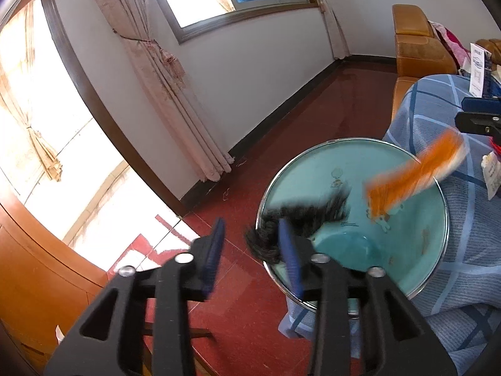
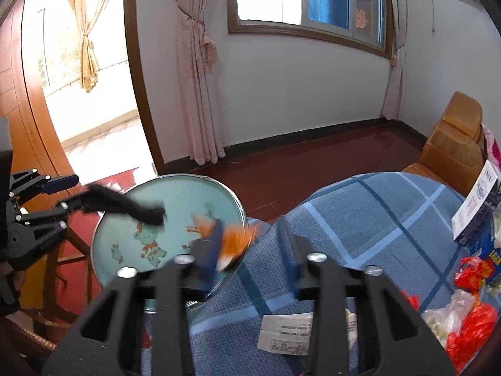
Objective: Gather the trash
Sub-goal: 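Open the left tool over the wastebasket while the right tool drops the orange wrapper in, then grasp the white paper wrapper with the left tool and lift it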
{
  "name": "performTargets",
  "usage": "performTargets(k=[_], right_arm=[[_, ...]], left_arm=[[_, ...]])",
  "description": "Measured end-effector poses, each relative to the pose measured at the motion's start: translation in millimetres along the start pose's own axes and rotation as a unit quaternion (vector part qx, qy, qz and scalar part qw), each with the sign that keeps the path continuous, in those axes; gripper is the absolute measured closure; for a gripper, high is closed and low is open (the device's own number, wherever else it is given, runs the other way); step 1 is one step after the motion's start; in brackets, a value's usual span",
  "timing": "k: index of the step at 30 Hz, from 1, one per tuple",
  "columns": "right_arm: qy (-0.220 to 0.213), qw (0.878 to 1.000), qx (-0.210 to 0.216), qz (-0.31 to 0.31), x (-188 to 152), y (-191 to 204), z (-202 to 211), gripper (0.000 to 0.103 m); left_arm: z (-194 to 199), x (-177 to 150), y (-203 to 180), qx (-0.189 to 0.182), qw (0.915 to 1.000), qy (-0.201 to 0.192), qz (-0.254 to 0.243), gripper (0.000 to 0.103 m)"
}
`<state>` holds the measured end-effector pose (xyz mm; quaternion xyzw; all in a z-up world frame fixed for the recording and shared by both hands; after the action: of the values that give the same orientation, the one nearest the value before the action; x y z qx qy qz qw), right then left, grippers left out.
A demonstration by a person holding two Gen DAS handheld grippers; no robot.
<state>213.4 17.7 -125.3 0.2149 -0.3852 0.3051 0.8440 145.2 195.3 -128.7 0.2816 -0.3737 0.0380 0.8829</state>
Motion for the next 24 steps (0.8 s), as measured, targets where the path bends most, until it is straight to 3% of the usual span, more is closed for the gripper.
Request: performTargets(k=[4,6,19,22,24], right_arm=[[0.001,1.0,-0.005,-0.002,-1,-1,1,0.062],[-0.001,1.0,-0.007,-0.005,-3,-2,2,0.06],[-0.02,0.999,-0.032,-0.032,-4,-14,29,0.051],[-0.029,0.998,-0.042,-0.038,-2,-15,45,0.049],[-0.034,0.997,-0.052,-0.044,-1,-19,59,0.048]], left_arm=[[1,-1,-6,-0.005,1.0,0.001,-0.005,0.061],[1,-2,-7,-0.001,1.0,0.001,-0.006,0.054],[5,-3,-16,-0.006,0.9998,-0.002,-0.017,0.048],[7,-2,-17,-0.004,0.9998,-0.006,-0.017,0.036],[11,0,-22,-0.009,0.9997,-0.01,-0.021,0.037]])
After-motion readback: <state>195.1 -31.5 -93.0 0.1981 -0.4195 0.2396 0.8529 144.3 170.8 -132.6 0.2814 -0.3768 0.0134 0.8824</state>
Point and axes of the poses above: each gripper's, at about its wrist camera, not at the fingertips, and z roughly against the way its jaws point, y to its left, x to its top, the point moved 8 cm from there along -z, roughly the way its jaws point, and after that the axes turned 11 degrees about x, right-handed, at the moved point
